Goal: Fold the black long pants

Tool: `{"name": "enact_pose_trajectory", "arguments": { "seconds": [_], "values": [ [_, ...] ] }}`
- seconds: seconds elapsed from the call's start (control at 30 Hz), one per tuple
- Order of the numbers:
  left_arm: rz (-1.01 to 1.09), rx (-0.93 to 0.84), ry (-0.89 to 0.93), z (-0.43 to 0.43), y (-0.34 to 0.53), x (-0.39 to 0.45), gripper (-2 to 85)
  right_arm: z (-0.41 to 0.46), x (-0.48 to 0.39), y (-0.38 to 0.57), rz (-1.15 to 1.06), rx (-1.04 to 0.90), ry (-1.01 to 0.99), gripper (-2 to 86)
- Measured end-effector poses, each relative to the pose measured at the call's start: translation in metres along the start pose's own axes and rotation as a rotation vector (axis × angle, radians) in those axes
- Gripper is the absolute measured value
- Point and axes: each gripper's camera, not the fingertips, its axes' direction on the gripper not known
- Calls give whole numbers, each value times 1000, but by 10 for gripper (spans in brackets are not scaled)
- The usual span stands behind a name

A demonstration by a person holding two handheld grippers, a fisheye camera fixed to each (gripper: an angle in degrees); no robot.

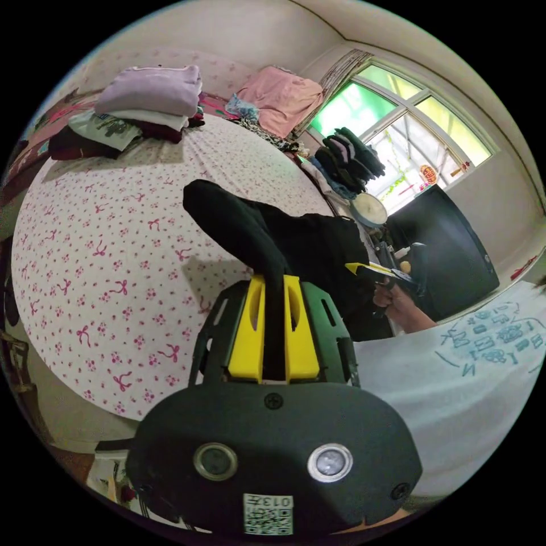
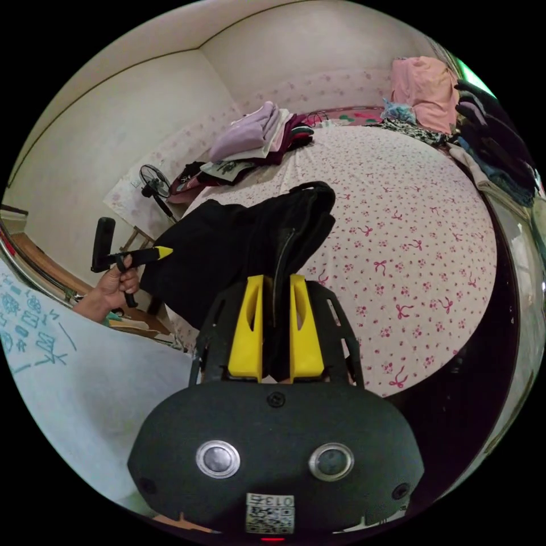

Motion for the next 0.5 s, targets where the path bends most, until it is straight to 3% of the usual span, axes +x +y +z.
{"name": "enact_pose_trajectory", "arguments": {
  "seconds": [0.17,0.5],
  "values": [
    [45,-32,31,42,-53,4,57,-14,32,-35,58,26,31,76],
    [192,-21,72,151,-245,-3,56,-20,119,-157,105,137,96,77]
  ]
}}
